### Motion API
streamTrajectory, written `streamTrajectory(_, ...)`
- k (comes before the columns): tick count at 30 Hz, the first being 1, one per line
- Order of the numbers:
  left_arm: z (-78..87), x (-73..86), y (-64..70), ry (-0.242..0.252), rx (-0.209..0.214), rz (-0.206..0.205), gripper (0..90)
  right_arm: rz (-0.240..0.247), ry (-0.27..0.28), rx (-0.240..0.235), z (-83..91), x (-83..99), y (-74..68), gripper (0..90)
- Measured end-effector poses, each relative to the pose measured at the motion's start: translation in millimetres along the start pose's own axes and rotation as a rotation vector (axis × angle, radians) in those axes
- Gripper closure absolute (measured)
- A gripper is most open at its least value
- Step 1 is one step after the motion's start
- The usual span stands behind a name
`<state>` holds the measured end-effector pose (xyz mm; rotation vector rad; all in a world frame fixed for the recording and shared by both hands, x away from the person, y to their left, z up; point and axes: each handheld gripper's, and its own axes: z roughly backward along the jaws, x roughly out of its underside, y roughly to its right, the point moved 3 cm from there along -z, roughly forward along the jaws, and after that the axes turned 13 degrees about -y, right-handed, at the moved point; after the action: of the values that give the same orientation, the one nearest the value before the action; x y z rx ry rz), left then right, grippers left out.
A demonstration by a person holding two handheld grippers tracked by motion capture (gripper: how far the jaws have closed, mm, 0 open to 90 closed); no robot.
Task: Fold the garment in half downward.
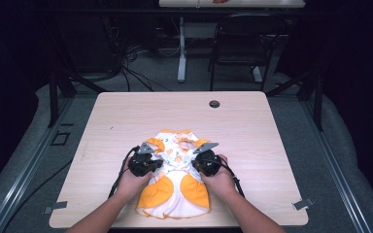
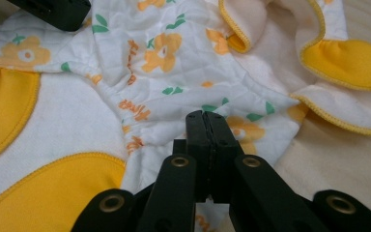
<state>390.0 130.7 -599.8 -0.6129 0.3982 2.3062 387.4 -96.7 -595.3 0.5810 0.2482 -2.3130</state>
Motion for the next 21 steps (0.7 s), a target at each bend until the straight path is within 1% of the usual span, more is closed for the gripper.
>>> streamTrajectory(2,0.5,0.6,1.7,-0.004,0.002,-0.002,88.6,0.006,-0.001,-0.001,0.6,1.0,-0.9,89.7)
streamTrajectory(4,1.2,1.2,4.5,-0.012,-0.001,-0.017,87.7,0.025,-0.014,-0.001,2.9,3.6,-3.9,89.4)
streamTrajectory(5,1.3,1.1,5.1,-0.014,-0.001,-0.018,87.7,0.025,-0.014,-0.001,2.9,3.6,-3.9,89.4)
streamTrajectory(6,1.9,-0.3,5.5,-0.021,0.010,-0.020,85.6,0.019,-0.025,-0.012,4.2,3.2,-5.1,87.9)
streamTrajectory(8,3.3,-2.3,5.0,-0.015,0.013,-0.017,85.2,0.016,-0.029,-0.019,5.1,2.4,-5.3,87.4)
streamTrajectory(9,5.3,-3.9,3.9,-0.012,0.021,-0.014,85.2,0.017,-0.029,-0.022,8.3,0.2,-4.9,87.3)
streamTrajectory(10,7.9,-6.8,2.5,-0.009,0.025,-0.013,85.3,0.025,-0.026,-0.023,11.1,-1.7,-4.3,87.4)
streamTrajectory(11,11.6,-11.3,0.4,-0.002,0.019,-0.018,85.3,0.036,-0.023,-0.027,15.3,-4.8,-2.9,87.4)
streamTrajectory(12,17.7,-19.0,-3.8,-0.001,0.016,-0.023,84.7,0.040,-0.019,-0.038,25.1,-14.4,2.2,87.4)
streamTrajectory(13,17.7,-19.0,-3.8,-0.001,0.016,-0.023,84.2,0.036,-0.018,-0.039,27.9,-18.0,4.6,87.1)
streamTrajectory(14,24.1,-29.3,-10.1,0.007,0.000,-0.027,83.9,0.036,-0.024,-0.042,31.8,-23.1,8.2,86.8)
streamTrajectory(15,27.2,-34.7,-14.0,0.009,0.007,-0.024,83.0,0.036,-0.024,-0.037,34.7,-28.3,11.9,86.6)
streamTrajectory(16,27.2,-34.7,-14.0,0.009,0.007,-0.024,82.6,0.034,-0.024,-0.030,36.9,-33.5,15.5,86.4)
streamTrajectory(17,29.5,-40.0,-18.1,0.012,0.010,-0.020,82.6,0.034,-0.024,-0.030,36.9,-33.5,15.5,86.4)
streamTrajectory(18,33.0,-50.3,-26.0,0.023,0.001,-0.006,81.8,0.039,-0.034,-0.019,39.7,-43.2,23.5,86.2)
streamTrajectory(20,35.5,-59.4,-33.0,0.018,-0.008,-0.009,81.2,0.036,-0.045,-0.015,40.4,-51.6,29.9,86.2)
streamTrajectory(21,35.5,-59.4,-33.0,0.018,-0.008,-0.009,81.0,0.036,-0.045,-0.015,40.4,-51.6,29.9,86.2)
